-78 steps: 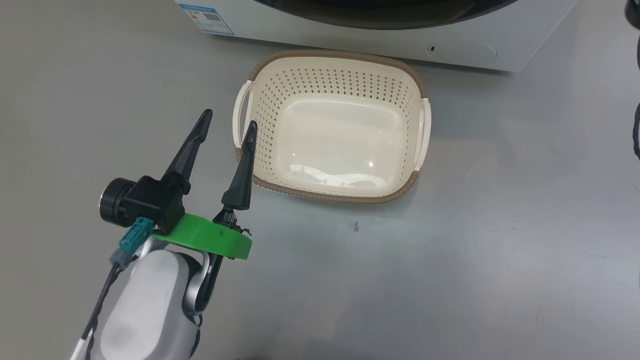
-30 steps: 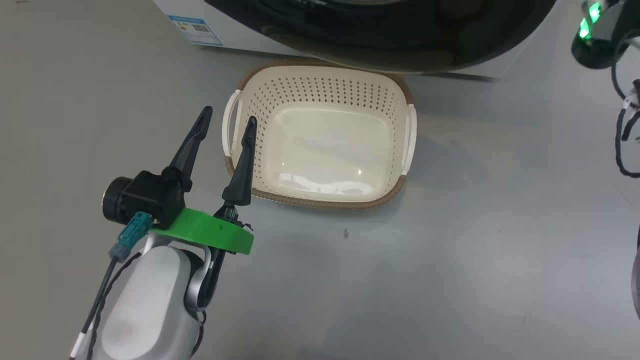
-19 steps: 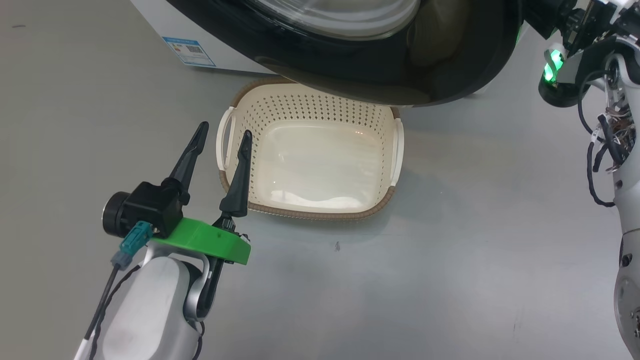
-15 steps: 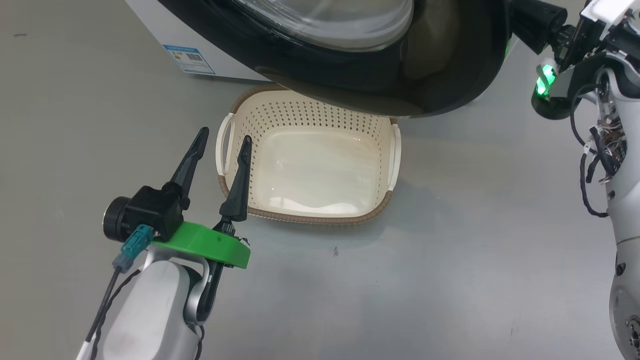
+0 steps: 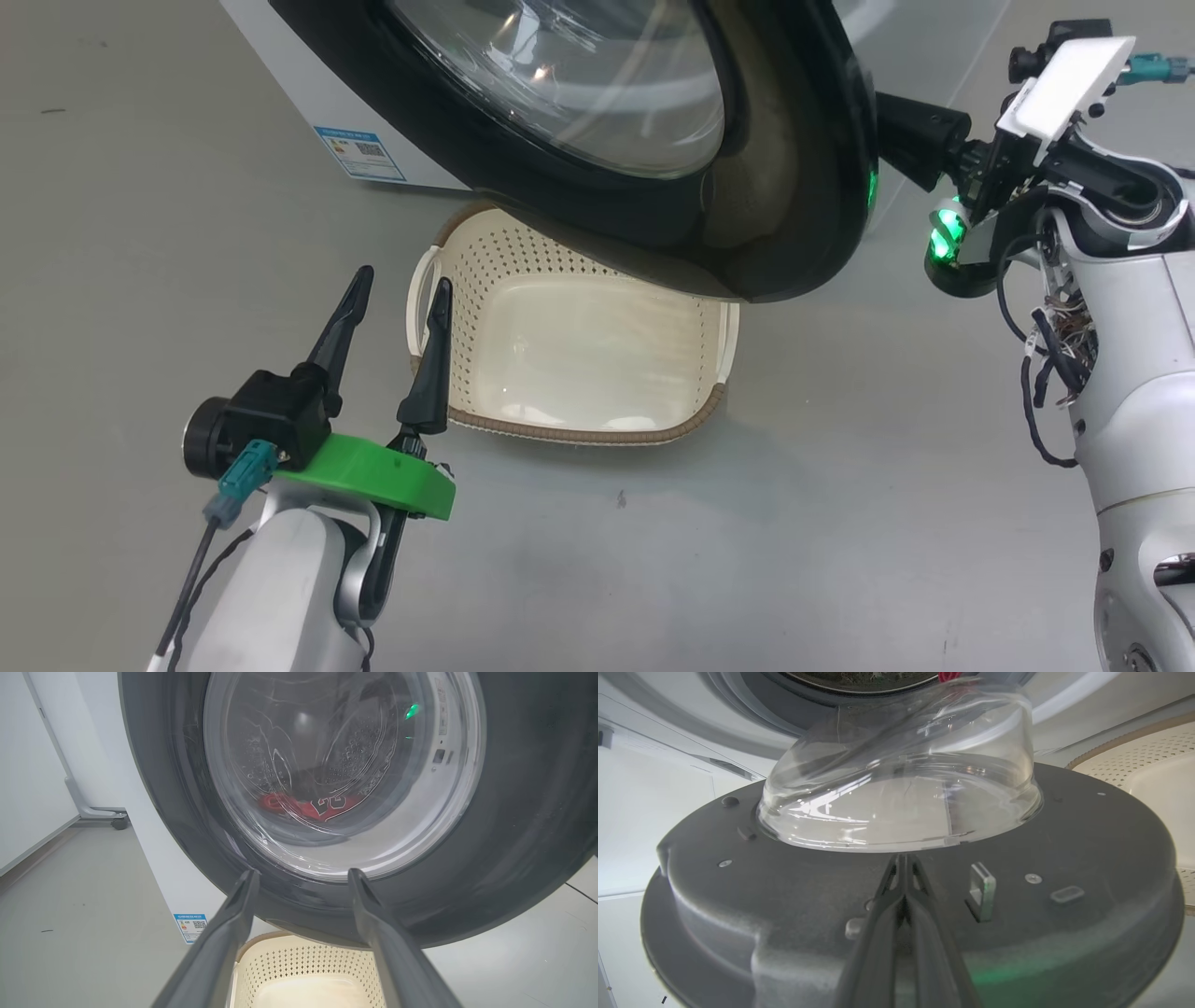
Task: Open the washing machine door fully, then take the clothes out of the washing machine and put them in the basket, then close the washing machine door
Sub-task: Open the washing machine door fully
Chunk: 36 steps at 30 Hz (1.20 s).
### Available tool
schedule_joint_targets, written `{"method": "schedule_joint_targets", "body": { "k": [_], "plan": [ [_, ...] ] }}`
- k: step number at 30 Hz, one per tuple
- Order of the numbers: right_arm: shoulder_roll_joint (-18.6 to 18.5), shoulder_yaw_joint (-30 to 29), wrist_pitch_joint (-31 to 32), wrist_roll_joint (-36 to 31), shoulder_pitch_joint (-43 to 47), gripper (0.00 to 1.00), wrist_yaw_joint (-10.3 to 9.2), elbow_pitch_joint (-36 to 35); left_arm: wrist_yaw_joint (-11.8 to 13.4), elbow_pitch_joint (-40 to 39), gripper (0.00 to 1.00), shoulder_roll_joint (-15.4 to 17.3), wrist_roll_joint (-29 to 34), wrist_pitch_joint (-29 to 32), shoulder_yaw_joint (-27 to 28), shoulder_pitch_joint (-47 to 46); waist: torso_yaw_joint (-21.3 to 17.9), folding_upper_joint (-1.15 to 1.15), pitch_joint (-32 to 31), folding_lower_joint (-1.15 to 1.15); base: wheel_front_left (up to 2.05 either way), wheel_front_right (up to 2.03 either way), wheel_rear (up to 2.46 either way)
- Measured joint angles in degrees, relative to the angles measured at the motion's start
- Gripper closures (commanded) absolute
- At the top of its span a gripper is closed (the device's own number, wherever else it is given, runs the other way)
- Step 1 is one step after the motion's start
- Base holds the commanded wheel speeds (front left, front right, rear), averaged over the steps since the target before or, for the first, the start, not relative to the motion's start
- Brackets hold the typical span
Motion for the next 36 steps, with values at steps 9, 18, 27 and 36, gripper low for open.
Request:
{"method": "schedule_joint_targets", "body": {
  "k": [9,18,27,36],
  "plan": [
    [1.65,1.94,1.59,0.73,4.59,1.0,1.0,-0.83,0.36,0.85,0.0,0.01,0.3,0.0,0.59,1.98,-0.17,0.0,-2.73,0.0,0.0,0.0,0.0],
    [2.6,4.14,2.54,0.93,8.36,1.0,1.4,-2.33,0.43,1.37,0.0,0.04,0.24,0.0,0.67,4.32,-0.31,0.0,-5.81,0.0,0.0,0.0,0.0],
    [3.42,5.08,2.36,1.68,12.39,1.0,1.51,-4.02,0.44,2.29,0.0,0.11,0.24,0.0,-0.04,6.75,0.41,0.0,-8.59,0.0,0.0,0.0,0.0],
    [3.63,6.6,1.41,2.65,15.39,1.0,1.6,-5.98,0.9,2.18,0.0,0.14,0.22,0.0,-0.58,7.26,2.44,0.0,-10.12,0.0,0.0,0.0,0.0]
  ]
}}
